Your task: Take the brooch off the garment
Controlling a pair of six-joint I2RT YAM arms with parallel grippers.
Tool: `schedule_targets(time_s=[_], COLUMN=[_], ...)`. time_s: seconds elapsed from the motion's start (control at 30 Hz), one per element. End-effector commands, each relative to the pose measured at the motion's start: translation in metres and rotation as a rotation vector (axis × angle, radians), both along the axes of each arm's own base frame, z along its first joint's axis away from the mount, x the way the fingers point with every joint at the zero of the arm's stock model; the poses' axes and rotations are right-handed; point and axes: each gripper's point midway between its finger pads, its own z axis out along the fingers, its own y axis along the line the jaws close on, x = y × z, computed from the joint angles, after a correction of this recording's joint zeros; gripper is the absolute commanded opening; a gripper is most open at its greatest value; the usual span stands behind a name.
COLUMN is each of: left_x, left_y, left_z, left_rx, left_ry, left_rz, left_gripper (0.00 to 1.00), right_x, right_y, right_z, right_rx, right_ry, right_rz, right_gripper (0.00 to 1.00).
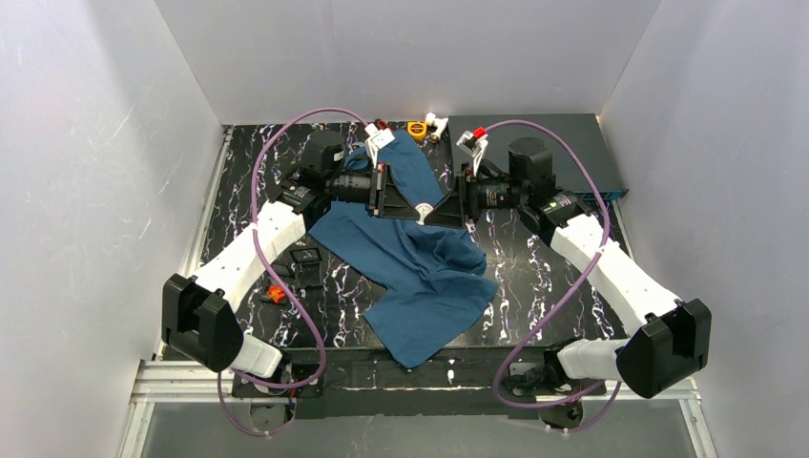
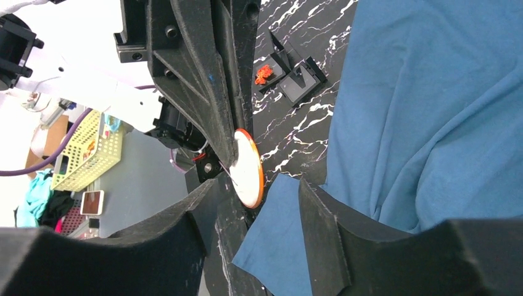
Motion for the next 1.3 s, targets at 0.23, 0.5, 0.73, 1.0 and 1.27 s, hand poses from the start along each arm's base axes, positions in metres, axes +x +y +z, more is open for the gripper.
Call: schedule_targets(time_s=[0.23,0.5,0.73,1.0,1.27], left_x=[-0.009,-0.011,-0.015,-0.019,-0.020], left_y=[-0.002,-0.003,-0.003,-0.001,-0.002], left_z=[0.011,0.010,0.009,0.011,0.012], left_rx=[-0.014,-0.013,-0.011,-0.016,-0.015], left_ry=[-0.059,-0.082,-0.121,-0.200,-0.245], left_rz=[-0.016,-0.029,-0.044,-0.062,-0.069], left_gripper=[0.00,0.00,0.00,0.00,0.00], right_x=[0.014,0.018,0.015,0.013,0.014], right_y=[0.004,0.004,0.006,0.008,0.009], right_z=[0.017,0.015,0.012,0.009,0.007], right_rx=[0.016,0.010,0.019,0.027,0.028], right_ry=[-0.075,-0.058,-0.025,-0.002,0.008], right_rz=[-0.041,-0.060,-0.045,-0.027,-0.027], right_gripper=[0.55,0.43,0.36,0.24,0.17])
